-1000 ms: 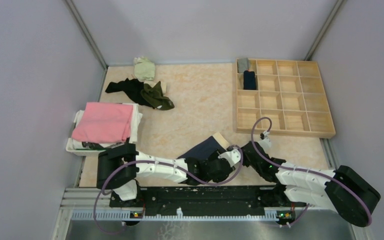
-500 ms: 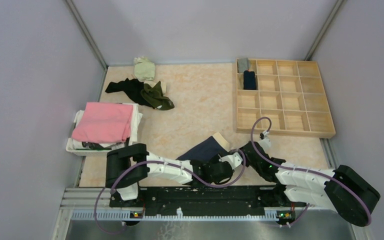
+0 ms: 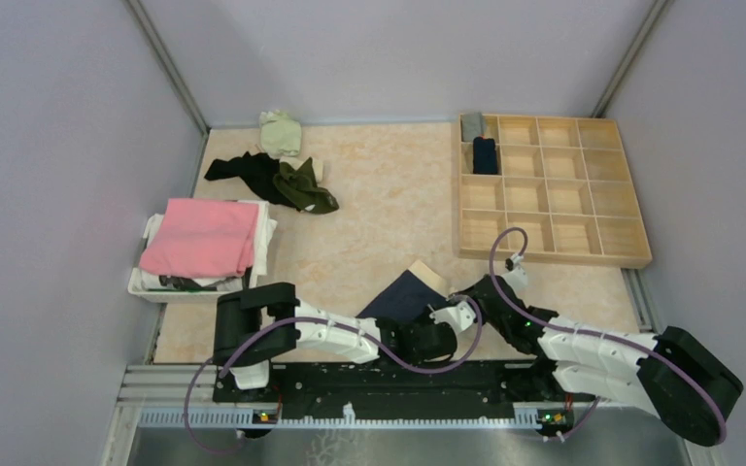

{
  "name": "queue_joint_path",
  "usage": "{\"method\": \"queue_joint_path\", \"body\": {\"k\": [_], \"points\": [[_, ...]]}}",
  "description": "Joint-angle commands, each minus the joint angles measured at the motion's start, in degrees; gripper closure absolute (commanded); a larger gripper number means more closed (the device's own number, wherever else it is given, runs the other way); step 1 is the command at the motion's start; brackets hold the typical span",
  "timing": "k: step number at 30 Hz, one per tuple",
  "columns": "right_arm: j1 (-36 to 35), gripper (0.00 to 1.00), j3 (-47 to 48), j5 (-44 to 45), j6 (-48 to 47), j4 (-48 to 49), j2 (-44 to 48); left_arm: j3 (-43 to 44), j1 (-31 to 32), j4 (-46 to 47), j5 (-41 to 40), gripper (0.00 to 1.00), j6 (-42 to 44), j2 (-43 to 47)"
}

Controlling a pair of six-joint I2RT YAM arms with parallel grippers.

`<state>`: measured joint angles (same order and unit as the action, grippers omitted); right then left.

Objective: Roll the underwear
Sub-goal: Fold the underwear at the center of the board.

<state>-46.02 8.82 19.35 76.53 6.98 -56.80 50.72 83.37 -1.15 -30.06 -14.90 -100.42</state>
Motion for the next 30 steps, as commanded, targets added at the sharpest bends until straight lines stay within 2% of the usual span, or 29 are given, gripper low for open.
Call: {"method": "queue_joint_path", "body": {"k": [1, 6, 9, 17, 30], "points": [[-0.5, 1.00, 1.5, -1.2, -1.7, -3.2, 3.2, -1.2, -0.1, -3.4, 0.4, 0.76, -0.4, -4.0], [-0.5, 1.00, 1.5, -0.4, -2.8, -8.7, 8.1, -1.7, -0.1, -2.2, 2.3, 0.93, -1.2, -3.4], [-0.5, 1.00, 3.3, 0.9, -4.9, -14.4, 10.5, -2.1, -0.1, -1.1, 3.2, 0.99, -2.1, -0.9], [-0.5, 1.00, 12.5, 3.2, -10.5, -27.5, 12.2, -4.8, -2.1, 4.3, 8.7, 1.00, -5.3, 9.6], [-0.4, 1.00, 25.0, 0.2, -17.4, -34.6, 0.0, -13.6, -12.5, 11.8, 20.9, 1.00, -10.5, 19.9]]}}
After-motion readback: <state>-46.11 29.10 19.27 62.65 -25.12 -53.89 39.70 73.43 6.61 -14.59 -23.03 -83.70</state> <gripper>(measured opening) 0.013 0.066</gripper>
